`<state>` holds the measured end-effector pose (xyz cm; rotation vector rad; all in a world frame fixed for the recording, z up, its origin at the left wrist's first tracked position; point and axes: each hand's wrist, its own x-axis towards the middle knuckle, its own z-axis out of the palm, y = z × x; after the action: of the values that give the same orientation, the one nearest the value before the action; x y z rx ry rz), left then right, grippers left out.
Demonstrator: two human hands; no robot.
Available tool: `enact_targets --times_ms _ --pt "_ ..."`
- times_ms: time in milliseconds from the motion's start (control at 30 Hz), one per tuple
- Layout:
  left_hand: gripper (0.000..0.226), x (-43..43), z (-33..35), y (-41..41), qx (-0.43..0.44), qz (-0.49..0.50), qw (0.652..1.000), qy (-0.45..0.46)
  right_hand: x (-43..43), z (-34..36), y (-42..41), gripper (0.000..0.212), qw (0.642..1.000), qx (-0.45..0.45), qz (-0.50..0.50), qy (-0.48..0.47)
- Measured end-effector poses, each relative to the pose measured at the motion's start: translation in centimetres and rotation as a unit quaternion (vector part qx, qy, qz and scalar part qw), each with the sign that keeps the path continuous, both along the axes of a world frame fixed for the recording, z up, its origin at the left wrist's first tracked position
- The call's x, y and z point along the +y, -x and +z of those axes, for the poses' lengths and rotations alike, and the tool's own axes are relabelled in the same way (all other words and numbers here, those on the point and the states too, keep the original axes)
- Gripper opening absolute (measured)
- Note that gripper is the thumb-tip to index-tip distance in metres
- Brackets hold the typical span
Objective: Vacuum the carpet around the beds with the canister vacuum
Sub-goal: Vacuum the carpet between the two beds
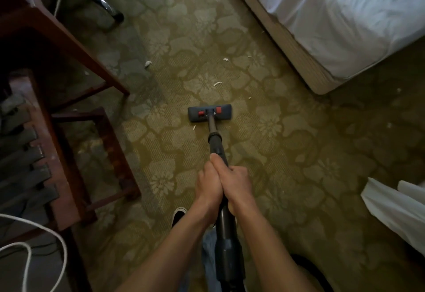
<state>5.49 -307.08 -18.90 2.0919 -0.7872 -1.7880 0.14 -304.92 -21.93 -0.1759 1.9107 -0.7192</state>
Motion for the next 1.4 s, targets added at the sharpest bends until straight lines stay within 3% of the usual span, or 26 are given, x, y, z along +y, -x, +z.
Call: enact_targets --times_ms 400,967,1033,1133,1267,1333,1400 --pt "0.045 3.7 -0.2 -8.3 -0.018 -0.024 0.999 0.011 3.4 1.3 -8.1 0.061 1.000 -0.022 0.016 -0.011" --pt "0.050 5.4 1.7 -13.0 -0.001 -0.015 1.000 -0.027 5.2 3.8 -12.9 0.057 0.999 -0.005 0.009 -0.034" --pt "0.051 5.7 1.7 -13.2 0.012 -0.036 0.997 -0.061 5.6 4.3 -12.9 0.054 0.998 -0.042 -0.001 -0.039" --pt "0.072 5.8 0.4 -13.9 0.036 -0.117 0.985 -0.119 6.0 5.6 -12.3 0.053 0.989 -0.132 -0.025 -0.058" --pt "0.051 3.2 3.1 -15.9 -0.052 -0.366 0.928 -0.043 7.2 6.5 -11.5 0.055 0.978 -0.201 -0.003 -0.055" --pt "0.045 1.6 4.1 -16.8 -0.061 -0.407 0.911 -0.034 8.0 7.0 -11.2 0.048 0.975 -0.211 0.015 -0.069" --pt "0.039 0.2 4.5 -17.4 -0.059 -0.390 0.918 -0.037 8.6 7.3 -11.2 0.036 0.979 -0.180 0.036 -0.089"
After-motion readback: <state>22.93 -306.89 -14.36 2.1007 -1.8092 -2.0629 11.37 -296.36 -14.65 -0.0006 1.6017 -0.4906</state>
